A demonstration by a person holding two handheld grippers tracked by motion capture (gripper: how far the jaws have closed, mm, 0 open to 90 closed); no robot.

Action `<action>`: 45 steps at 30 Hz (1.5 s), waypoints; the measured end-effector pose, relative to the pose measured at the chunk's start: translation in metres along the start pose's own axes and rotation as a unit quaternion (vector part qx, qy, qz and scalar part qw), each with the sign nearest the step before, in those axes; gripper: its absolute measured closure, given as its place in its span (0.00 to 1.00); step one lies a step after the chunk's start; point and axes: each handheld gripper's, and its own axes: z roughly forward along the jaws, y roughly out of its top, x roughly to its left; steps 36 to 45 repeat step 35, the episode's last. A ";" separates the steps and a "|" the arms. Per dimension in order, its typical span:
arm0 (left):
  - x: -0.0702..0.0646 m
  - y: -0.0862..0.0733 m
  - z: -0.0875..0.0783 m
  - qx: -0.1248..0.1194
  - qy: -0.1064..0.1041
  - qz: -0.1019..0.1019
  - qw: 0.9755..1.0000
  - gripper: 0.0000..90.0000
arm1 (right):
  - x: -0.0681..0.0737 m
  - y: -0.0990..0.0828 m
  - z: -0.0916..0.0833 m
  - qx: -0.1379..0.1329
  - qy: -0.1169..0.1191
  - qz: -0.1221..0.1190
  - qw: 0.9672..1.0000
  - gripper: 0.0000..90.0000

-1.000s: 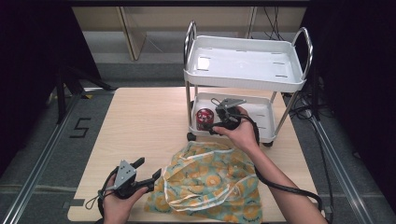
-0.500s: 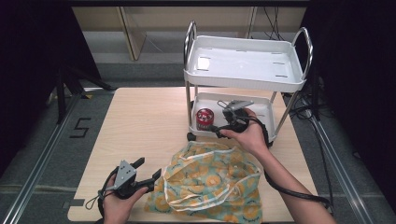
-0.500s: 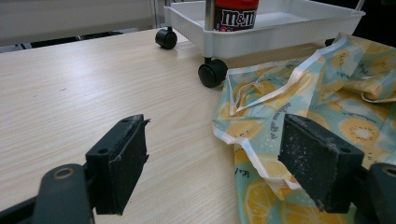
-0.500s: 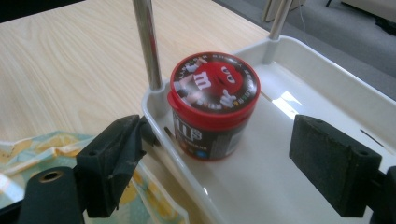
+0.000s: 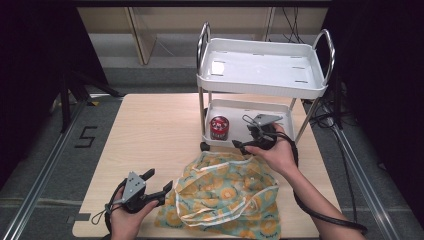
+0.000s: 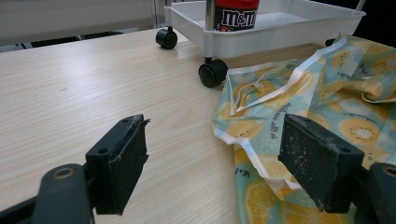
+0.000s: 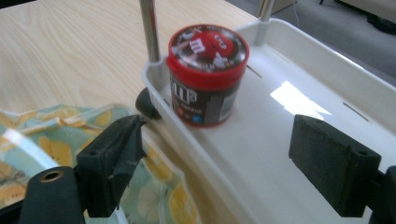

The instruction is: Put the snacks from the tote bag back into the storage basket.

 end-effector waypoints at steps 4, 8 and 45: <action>0.001 0.000 0.001 -0.002 -0.004 0.007 1.000 0.25 | 0.001 -0.013 -0.012 -0.005 -0.013 0.001 1.000 0.21; 0.000 0.000 0.001 -0.002 -0.003 0.002 1.000 0.25 | 0.005 -0.026 -0.022 -0.007 -0.010 0.028 1.000 0.21; 0.000 0.001 0.002 -0.005 -0.004 0.000 1.000 0.24 | 0.016 -0.102 -0.045 -0.057 -0.005 0.061 0.996 0.23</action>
